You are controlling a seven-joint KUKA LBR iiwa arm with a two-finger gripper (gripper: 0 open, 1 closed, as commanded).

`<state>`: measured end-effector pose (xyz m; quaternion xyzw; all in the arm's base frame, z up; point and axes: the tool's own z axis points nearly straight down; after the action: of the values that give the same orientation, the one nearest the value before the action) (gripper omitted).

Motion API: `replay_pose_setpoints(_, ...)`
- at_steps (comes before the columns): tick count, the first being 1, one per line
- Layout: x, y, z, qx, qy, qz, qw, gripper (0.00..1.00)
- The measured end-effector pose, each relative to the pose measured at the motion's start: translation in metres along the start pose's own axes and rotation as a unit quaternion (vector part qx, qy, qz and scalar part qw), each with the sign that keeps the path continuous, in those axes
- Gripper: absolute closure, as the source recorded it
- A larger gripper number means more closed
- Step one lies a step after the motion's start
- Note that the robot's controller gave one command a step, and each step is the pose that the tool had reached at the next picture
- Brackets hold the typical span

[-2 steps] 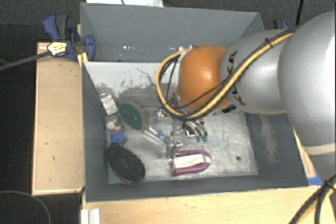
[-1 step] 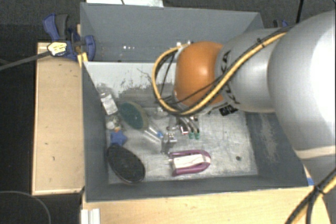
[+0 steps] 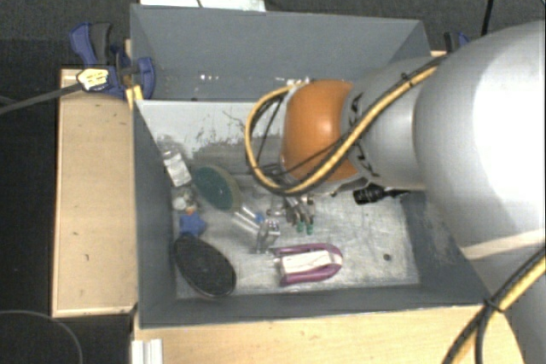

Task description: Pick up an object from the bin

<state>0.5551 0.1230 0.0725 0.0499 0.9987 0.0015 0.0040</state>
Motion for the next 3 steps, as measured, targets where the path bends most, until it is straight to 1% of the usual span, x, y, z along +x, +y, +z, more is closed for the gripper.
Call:
replay_pose_setpoints(1, -0.0013, 0.0005, -0.0014, 0.001, 0.0015, -0.002, 1.0, 0.0)
replay_pose_setpoints(2, -0.0034, 0.0, -0.0029, 0.0, -0.002, -0.002, 1.0, 1.0)
replay_pose_setpoints(3, -0.0048, -0.0003, -0.0058, 0.001, 0.0012, -0.002, 1.0, 1.0)
